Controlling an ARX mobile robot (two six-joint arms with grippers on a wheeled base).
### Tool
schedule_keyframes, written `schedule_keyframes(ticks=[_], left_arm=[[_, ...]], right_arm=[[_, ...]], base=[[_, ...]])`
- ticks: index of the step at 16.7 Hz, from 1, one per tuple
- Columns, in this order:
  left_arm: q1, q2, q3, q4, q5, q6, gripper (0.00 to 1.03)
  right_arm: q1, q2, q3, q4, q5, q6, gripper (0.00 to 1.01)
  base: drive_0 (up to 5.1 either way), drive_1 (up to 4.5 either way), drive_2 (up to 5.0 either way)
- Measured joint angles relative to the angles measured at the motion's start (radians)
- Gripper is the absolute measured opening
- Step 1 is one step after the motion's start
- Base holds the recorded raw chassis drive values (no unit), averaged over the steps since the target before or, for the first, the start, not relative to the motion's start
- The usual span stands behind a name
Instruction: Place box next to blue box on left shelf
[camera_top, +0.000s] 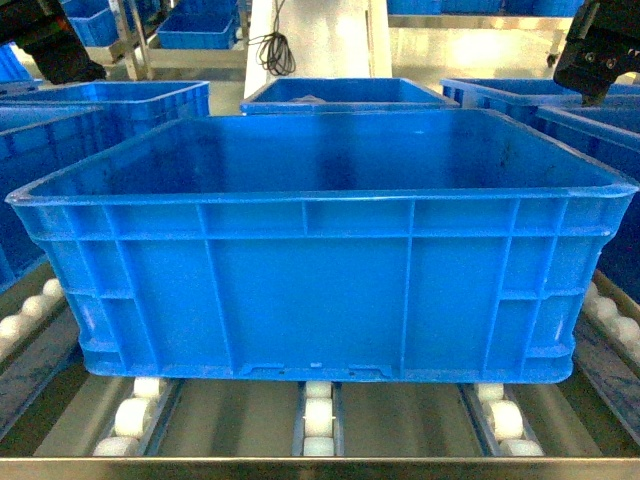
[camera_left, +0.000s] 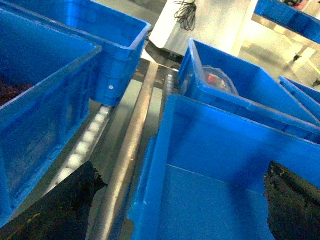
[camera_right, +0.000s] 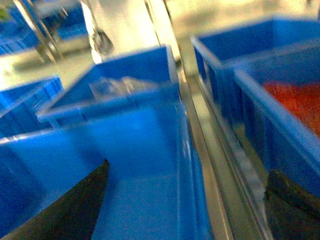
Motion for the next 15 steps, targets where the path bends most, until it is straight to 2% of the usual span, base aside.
schedule_keyframes(ticks=[1, 2, 3, 4, 6, 7, 8, 10, 11, 12, 14, 15], left_arm=[[-0.006, 0.002, -0.027, 0.124, 0.012, 0.047, 0.92], [-0.005, -0.023, -0.107, 0.252, 0.027, 0.156, 0.80], [0.006, -0.073, -0.208, 0.311, 0.031, 0.248, 0.67], [0.016, -0.123, -0.284, 0.333, 0.036, 0.296, 0.54], [0.028, -0.219, -0.403, 0.360, 0.047, 0.338, 0.29], [0.055, -0.266, -0.457, 0.363, 0.089, 0.344, 0.16], [0.078, -0.307, -0.502, 0.362, 0.101, 0.345, 0.03], [0.085, -0.399, -0.580, 0.346, 0.102, 0.345, 0.01], [0.081, -0.445, -0.612, 0.333, 0.105, 0.345, 0.01], [0.082, -0.493, -0.640, 0.313, 0.105, 0.345, 0.01], [0.083, -0.594, -0.690, 0.259, 0.104, 0.345, 0.01], [0.083, -0.613, -0.725, 0.308, 0.105, 0.346, 0.01]], right_arm=[[-0.006, -0.006, -0.085, 0.222, -0.024, -0.093, 0.85], [-0.019, -0.049, -0.201, 0.346, -0.038, -0.193, 0.72], [-0.047, -0.099, -0.294, 0.409, -0.047, -0.255, 0.59], [-0.067, -0.154, -0.360, 0.435, -0.053, -0.282, 0.46], [-0.079, -0.256, -0.479, 0.451, -0.087, -0.303, 0.20], [-0.087, -0.295, -0.530, 0.450, -0.099, -0.307, 0.07], [-0.102, -0.340, -0.575, 0.447, -0.103, -0.314, 0.02], [-0.117, -0.437, -0.645, 0.429, -0.122, -0.317, 0.02], [-0.164, -0.484, -0.678, 0.409, -0.178, -0.317, 0.02], [-0.188, -0.530, -0.705, 0.388, -0.172, -0.317, 0.02], [-0.181, -0.623, -0.755, 0.359, -0.185, -0.317, 0.02], [-0.181, -0.627, -0.787, 0.396, -0.184, -0.317, 0.02]], base=[[0.0, 0.00, 0.0], [0.0, 0.00, 0.0], [0.0, 0.00, 0.0], [0.0, 0.00, 0.0], [0.0, 0.00, 0.0], [0.0, 0.00, 0.0], [0.0, 0.00, 0.0], [0.0, 0.00, 0.0], [0.0, 0.00, 0.0], [0.0, 0.00, 0.0], [0.0, 0.00, 0.0], [0.0, 0.00, 0.0]])
